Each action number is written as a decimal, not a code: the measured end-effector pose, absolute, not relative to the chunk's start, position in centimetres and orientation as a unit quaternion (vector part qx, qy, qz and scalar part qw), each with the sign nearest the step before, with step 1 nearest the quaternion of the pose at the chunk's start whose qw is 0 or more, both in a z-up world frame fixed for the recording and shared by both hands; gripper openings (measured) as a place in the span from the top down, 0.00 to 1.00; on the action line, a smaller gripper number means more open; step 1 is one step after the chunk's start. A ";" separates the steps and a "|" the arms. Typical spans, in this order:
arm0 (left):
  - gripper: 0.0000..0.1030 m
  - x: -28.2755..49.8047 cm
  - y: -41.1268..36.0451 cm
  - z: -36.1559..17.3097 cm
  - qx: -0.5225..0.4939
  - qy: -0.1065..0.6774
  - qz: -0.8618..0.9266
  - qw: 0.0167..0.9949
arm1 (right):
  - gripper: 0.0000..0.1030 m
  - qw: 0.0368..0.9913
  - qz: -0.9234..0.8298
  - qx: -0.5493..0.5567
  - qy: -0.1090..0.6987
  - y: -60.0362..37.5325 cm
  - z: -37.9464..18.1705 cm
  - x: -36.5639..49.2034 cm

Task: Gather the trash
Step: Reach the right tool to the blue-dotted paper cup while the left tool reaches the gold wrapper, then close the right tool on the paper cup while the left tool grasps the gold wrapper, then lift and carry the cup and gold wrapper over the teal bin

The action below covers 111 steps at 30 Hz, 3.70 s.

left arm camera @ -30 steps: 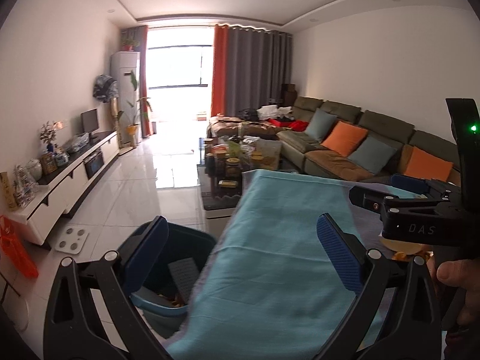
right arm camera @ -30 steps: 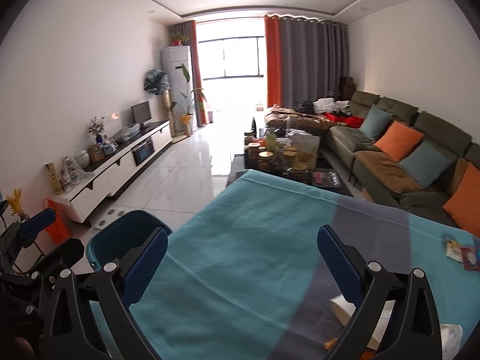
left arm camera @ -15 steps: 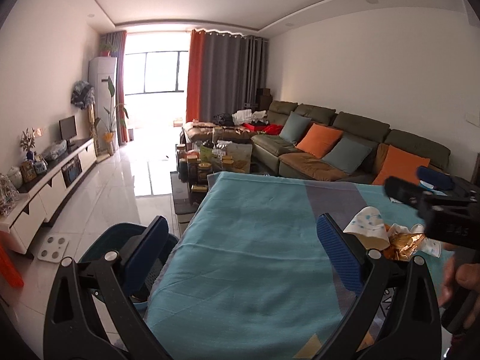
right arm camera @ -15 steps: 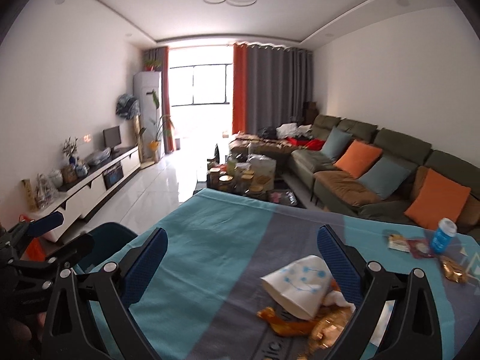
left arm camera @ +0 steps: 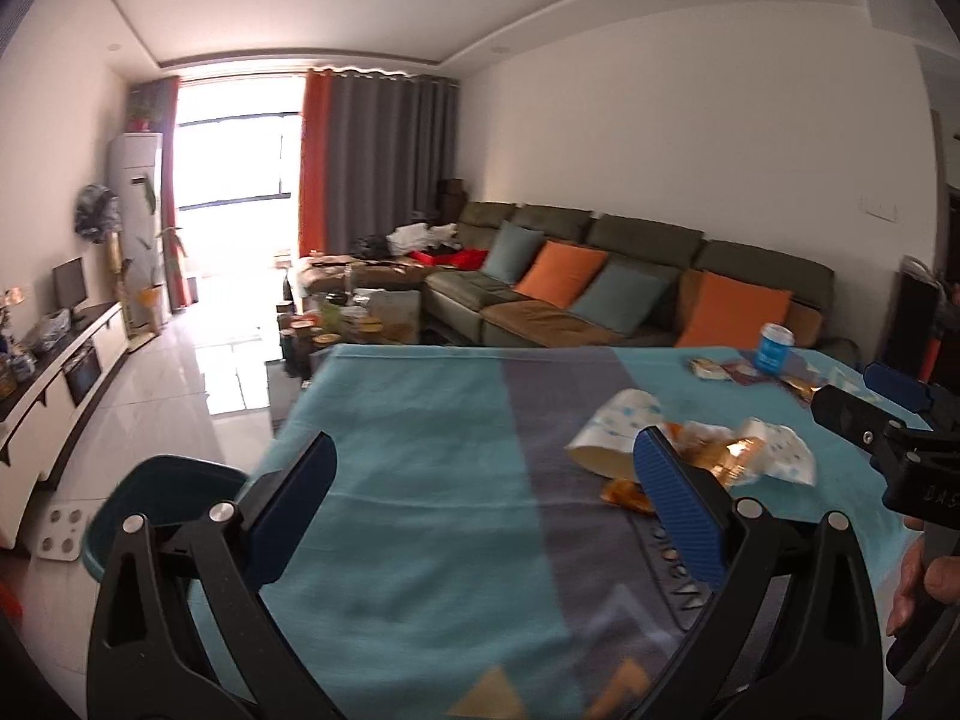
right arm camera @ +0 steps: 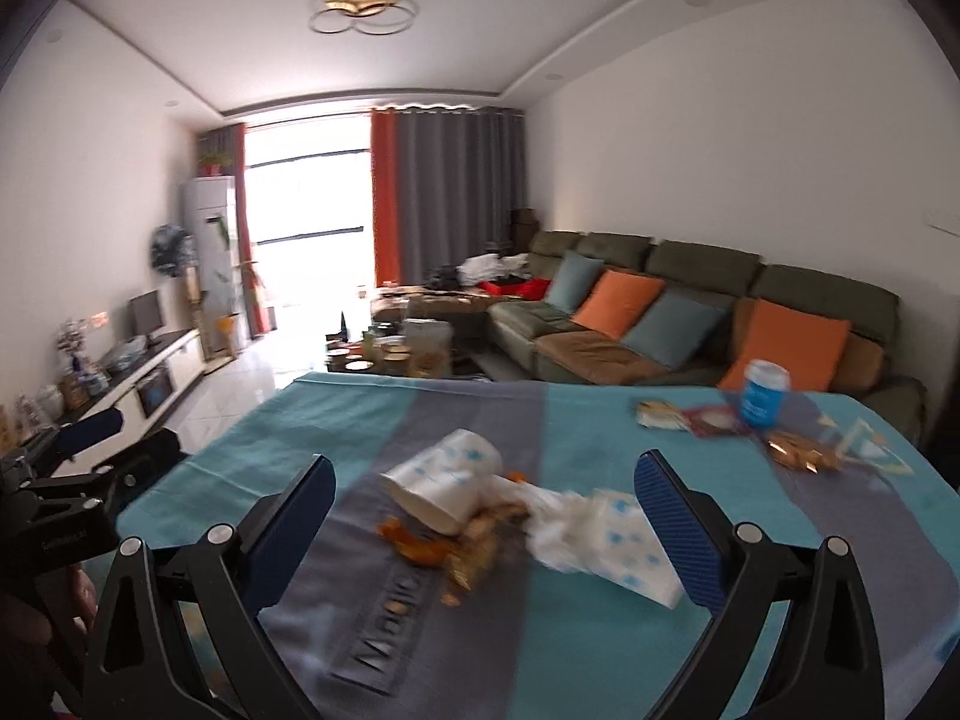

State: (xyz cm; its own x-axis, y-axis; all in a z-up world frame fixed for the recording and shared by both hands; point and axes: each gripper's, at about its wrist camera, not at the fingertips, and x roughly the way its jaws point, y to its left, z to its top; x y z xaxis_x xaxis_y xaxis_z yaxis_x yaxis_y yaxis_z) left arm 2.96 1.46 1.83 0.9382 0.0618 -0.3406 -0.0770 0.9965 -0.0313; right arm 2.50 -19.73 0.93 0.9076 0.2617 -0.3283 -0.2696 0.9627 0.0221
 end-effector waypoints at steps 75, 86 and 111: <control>0.87 14.1 -13.0 -7.5 0.070 0.280 -0.139 0.947 | 0.29 0.917 0.069 0.115 0.375 -26.8 -8.2 15.6; 0.88 12.3 -12.0 -5.4 0.050 0.252 -0.144 0.956 | 0.30 0.932 0.062 0.114 0.338 -27.6 -6.0 14.1; 0.88 6.9 -6.3 -0.1 0.018 0.176 -0.062 0.982 | 0.30 0.957 0.124 0.054 0.256 -22.5 0.1 9.3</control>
State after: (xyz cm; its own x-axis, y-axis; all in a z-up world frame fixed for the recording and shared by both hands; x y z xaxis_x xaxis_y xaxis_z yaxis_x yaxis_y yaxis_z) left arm 6.94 -6.30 -0.11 0.9304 -0.1160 -0.3477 0.1289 0.9916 0.0140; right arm 9.31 -22.51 0.10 0.8386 0.2646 -0.4762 -0.2091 0.9635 0.1671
